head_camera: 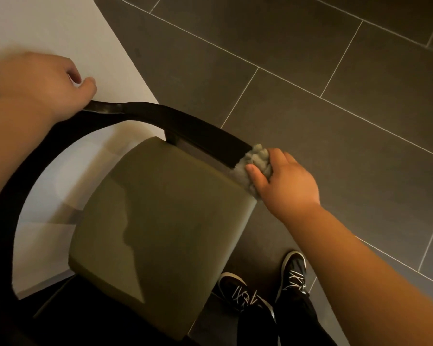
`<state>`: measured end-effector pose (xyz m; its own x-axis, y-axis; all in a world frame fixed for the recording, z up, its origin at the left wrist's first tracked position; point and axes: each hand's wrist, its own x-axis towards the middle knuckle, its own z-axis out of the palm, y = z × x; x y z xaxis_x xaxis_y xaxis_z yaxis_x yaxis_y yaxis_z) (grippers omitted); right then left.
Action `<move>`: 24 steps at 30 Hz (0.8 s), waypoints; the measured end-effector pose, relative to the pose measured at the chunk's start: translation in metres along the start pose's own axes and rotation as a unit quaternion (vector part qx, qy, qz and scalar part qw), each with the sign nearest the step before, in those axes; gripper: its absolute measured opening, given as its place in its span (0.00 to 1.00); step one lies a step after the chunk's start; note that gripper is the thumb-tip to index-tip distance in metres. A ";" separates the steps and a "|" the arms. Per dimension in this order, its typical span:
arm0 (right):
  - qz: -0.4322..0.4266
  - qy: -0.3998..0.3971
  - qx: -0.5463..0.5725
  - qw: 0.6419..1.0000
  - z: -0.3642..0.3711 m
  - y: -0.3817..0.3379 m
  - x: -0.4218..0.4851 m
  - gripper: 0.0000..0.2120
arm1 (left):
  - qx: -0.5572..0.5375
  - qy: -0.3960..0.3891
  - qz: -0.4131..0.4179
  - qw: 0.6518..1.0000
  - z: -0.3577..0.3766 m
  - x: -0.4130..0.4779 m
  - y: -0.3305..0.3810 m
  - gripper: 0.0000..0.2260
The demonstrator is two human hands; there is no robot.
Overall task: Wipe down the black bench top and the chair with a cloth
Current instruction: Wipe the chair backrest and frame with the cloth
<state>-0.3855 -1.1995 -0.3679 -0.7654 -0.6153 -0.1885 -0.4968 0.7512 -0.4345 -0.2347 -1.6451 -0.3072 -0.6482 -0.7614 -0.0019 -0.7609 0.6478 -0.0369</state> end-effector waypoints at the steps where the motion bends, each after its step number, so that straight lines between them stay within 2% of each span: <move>1: 0.012 -0.001 0.028 1.000 -0.002 0.007 -0.010 0.21 | 0.001 -0.001 0.001 1.000 -0.001 -0.001 0.000 0.22; 3: 0.020 -0.008 0.074 0.997 -0.003 0.017 -0.021 0.18 | 0.011 -0.005 0.003 1.000 -0.004 -0.001 0.002 0.22; 5: 0.020 -0.018 0.075 0.997 -0.005 0.016 -0.014 0.14 | 0.022 -0.008 0.007 1.000 -0.008 -0.005 0.007 0.23; 10: 0.005 -0.035 -0.038 0.999 0.010 -0.022 0.038 0.21 | 0.047 -0.003 0.025 0.999 -0.015 -0.012 0.014 0.24; 15: -0.041 -0.022 -0.032 0.998 0.005 -0.026 0.032 0.23 | 0.031 -0.006 0.014 0.999 -0.016 -0.009 0.015 0.23; 19: 0.016 -0.045 -0.007 0.999 -0.011 0.005 -0.005 0.22 | 0.036 -0.023 0.005 0.999 -0.020 -0.011 0.019 0.24; 22: 0.049 -0.060 -0.053 0.996 -0.009 0.001 -0.003 0.24 | 0.055 -0.028 0.005 0.998 -0.024 -0.012 0.023 0.24; 24: 0.041 -0.052 -0.086 0.994 -0.004 -0.016 0.014 0.25 | 0.062 -0.023 0.010 0.998 -0.025 -0.013 0.023 0.24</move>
<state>-0.3900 -1.2194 -0.3604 -0.7640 -0.5654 -0.3108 -0.5041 0.8238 -0.2594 -0.2444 -1.6202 -0.2829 -0.6595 -0.7501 -0.0487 -0.7361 0.6576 -0.1602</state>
